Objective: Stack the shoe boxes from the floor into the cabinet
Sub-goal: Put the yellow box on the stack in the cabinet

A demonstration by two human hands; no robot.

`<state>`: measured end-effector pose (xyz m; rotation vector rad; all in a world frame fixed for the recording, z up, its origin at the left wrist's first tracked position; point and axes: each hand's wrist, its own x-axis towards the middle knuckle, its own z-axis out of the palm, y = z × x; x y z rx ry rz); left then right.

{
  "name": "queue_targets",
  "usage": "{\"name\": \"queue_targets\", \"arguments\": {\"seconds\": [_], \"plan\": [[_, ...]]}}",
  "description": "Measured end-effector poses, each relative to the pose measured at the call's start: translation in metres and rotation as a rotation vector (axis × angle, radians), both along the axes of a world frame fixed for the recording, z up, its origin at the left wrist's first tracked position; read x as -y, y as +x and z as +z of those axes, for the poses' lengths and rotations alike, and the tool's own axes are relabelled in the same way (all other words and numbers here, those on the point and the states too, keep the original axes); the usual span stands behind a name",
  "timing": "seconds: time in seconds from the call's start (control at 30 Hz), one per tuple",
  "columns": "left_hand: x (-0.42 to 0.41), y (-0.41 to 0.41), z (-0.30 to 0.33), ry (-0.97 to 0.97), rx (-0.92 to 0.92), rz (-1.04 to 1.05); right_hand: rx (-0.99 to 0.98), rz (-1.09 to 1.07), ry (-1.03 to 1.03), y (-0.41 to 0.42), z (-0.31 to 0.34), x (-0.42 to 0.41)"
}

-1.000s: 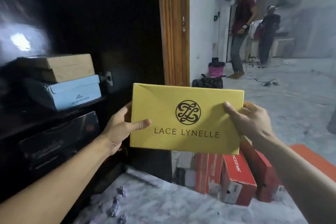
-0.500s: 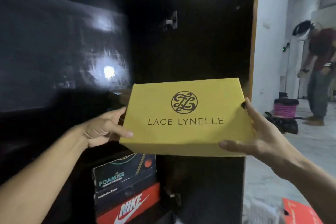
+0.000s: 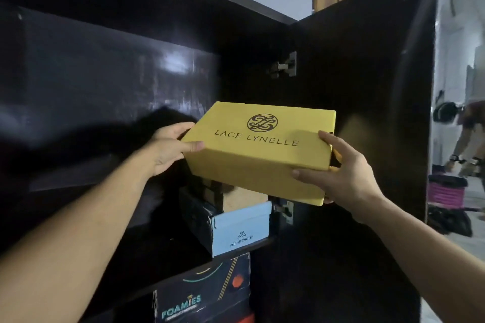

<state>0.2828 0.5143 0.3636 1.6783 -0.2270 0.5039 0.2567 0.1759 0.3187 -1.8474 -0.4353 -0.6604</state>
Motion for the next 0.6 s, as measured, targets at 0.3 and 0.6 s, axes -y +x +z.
{"name": "queue_targets", "arguments": {"seconds": [0.3,0.6], "plan": [[0.013,0.055,-0.021,0.143,0.106,0.678,-0.164,-0.056,0.017,0.023,0.012,-0.079],[0.049,0.041,-0.04,0.101,0.058,0.281,-0.186,0.109,-0.073,0.054,0.008,-0.1]]}}
